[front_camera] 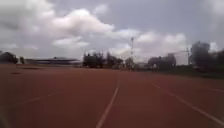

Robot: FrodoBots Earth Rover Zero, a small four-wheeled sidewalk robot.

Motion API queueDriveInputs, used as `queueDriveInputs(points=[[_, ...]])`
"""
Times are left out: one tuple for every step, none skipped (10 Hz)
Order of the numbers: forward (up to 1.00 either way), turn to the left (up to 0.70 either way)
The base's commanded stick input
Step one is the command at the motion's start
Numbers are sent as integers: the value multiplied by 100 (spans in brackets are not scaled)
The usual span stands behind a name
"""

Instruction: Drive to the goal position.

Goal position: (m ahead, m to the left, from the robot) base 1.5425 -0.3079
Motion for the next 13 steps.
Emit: queueDriveInputs(points=[[70,0],[70,0],[70,0],[70,0],[70,0],[70,0],[70,0],[70,0],[70,0],[70,0],[70,0],[70,0],[70,0]])
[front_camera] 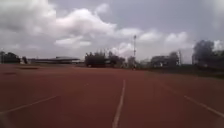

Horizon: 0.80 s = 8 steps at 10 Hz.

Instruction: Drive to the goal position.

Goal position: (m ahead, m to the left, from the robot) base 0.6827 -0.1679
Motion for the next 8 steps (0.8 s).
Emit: queueDriveInputs(points=[[70,0],[70,0],[70,0],[70,0],[70,0],[70,0],[70,0],[70,0]])
